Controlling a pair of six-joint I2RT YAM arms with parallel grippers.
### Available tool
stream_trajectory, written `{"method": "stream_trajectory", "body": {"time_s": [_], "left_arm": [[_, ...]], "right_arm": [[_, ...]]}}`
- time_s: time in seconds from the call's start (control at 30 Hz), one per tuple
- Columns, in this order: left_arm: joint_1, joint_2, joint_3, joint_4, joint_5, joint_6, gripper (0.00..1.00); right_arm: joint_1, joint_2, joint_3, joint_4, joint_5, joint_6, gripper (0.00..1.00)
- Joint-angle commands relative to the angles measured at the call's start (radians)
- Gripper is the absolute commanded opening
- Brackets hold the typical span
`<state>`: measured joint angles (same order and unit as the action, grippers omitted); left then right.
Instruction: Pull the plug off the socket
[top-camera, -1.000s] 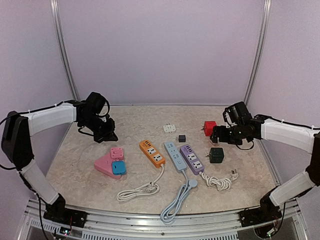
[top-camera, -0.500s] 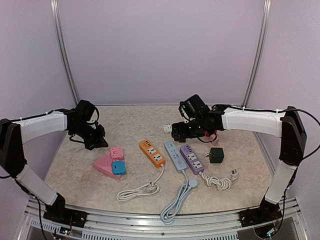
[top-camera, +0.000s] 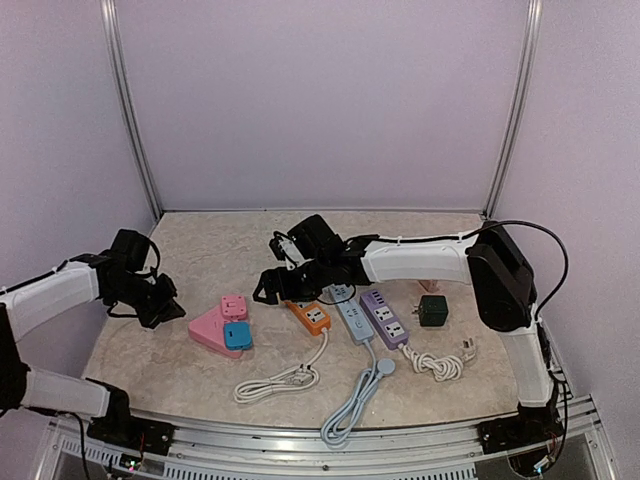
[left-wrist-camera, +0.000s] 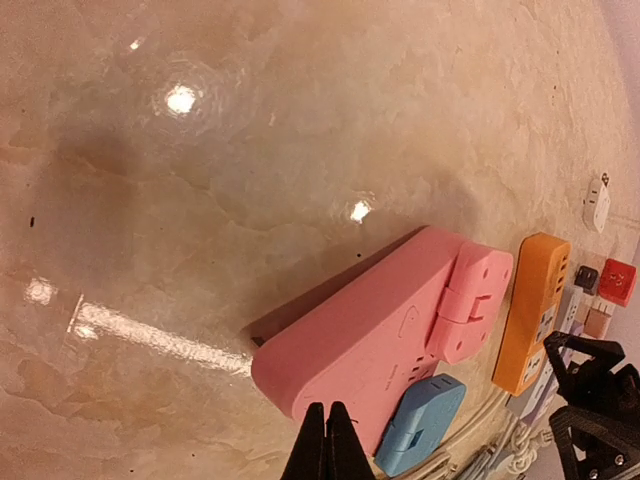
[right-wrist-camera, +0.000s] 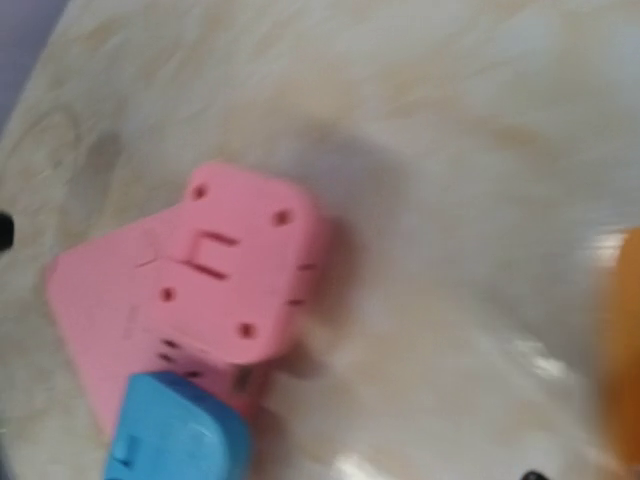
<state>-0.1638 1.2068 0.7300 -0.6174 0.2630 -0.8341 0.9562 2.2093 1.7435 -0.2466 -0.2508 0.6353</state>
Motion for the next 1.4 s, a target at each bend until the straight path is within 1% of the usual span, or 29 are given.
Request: {"method": "stream_trajectory", "body": {"time_s": [0.0,0.07,0.23,0.33,0.5,0.67,0.93,1.03,1.17,1.37], "left_arm": [[0.067,-0.082,-0.049,-0.023,-0.024,-0.019,0.00],[0.082,-0.077,-0.061,-0.024,-0.035,-0.012,0.00],[0.104,-0.025,-0.095,0.062,0.023,-0.021,0.00],[0.100,0.033,-0.096,0.101,0.033,-0.028,0.00],[0.069,0.071,-0.090,0.120,0.031,-0.030,0.00],[0.033,0.062,-0.114,0.133,0.010,-0.052,0.00],[-0.003,0.047,-0.128,0.141,0.002,-0.052,0.00],[-0.029,0.050,-0.126,0.139,-0.008,-0.061,0.00],[-0.051,0.045,-0.131,0.144,-0.016,-0.077,0.00],[-0.082,0.063,-0.117,0.181,-0.003,-0.094,0.00]], "right_arm": [[0.022,0.110,0.037,0.141,-0.216,0.124,0.81],[0.026,0.145,0.041,0.192,-0.267,0.171,0.81],[0.034,0.198,0.026,0.303,-0.356,0.268,0.78],[0.039,0.215,0.037,0.308,-0.375,0.281,0.77],[0.045,0.228,0.018,0.357,-0.415,0.340,0.71],[0.076,0.231,-0.017,0.369,-0.436,0.367,0.69],[0.082,0.214,-0.097,0.453,-0.446,0.421,0.66],[0.085,0.195,-0.129,0.493,-0.445,0.441,0.62],[0.081,0.164,-0.121,0.482,-0.427,0.428,0.53],[0.054,0.143,-0.069,0.394,-0.387,0.364,0.37]]}}
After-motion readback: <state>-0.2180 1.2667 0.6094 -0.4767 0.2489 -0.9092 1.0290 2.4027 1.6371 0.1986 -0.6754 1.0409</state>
